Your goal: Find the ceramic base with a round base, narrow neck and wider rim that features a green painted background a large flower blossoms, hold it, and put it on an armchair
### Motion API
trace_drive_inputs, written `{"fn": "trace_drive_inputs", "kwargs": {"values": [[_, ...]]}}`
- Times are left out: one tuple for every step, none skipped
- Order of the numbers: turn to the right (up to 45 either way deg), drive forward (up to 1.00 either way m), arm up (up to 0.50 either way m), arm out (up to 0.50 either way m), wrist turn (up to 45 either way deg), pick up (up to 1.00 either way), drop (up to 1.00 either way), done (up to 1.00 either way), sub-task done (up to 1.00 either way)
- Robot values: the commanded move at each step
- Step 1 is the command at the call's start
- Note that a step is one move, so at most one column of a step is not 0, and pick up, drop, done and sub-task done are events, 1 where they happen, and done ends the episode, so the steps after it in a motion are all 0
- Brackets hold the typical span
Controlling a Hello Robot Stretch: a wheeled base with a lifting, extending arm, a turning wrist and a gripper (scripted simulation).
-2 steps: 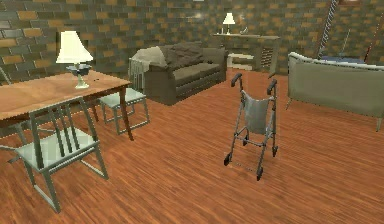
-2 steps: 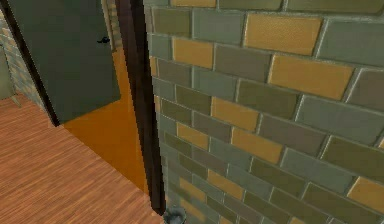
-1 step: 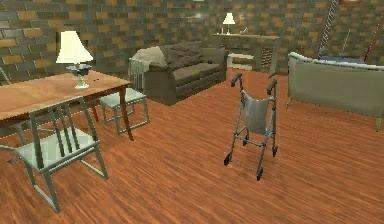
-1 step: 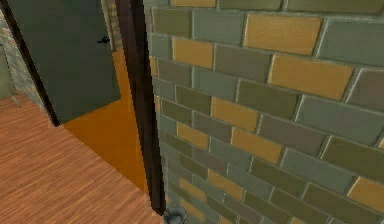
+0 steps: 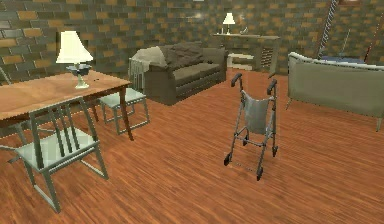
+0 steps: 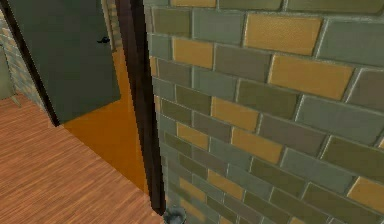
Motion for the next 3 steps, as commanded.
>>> {"fn": "trace_drive_inputs", "kwargs": {"values": [[0.0, 0.00, 0.00, 0.00, 45.0, 0.00, 0.00, 0.00, 0.00], [0.0, 0.00, 0.00, 0.00, 45.0, 0.00, 0.00, 0.00, 0.00], [0.0, 0.00, 0.00, 0.00, 45.0, 0.00, 0.00, 0.00, 0.00]]}}
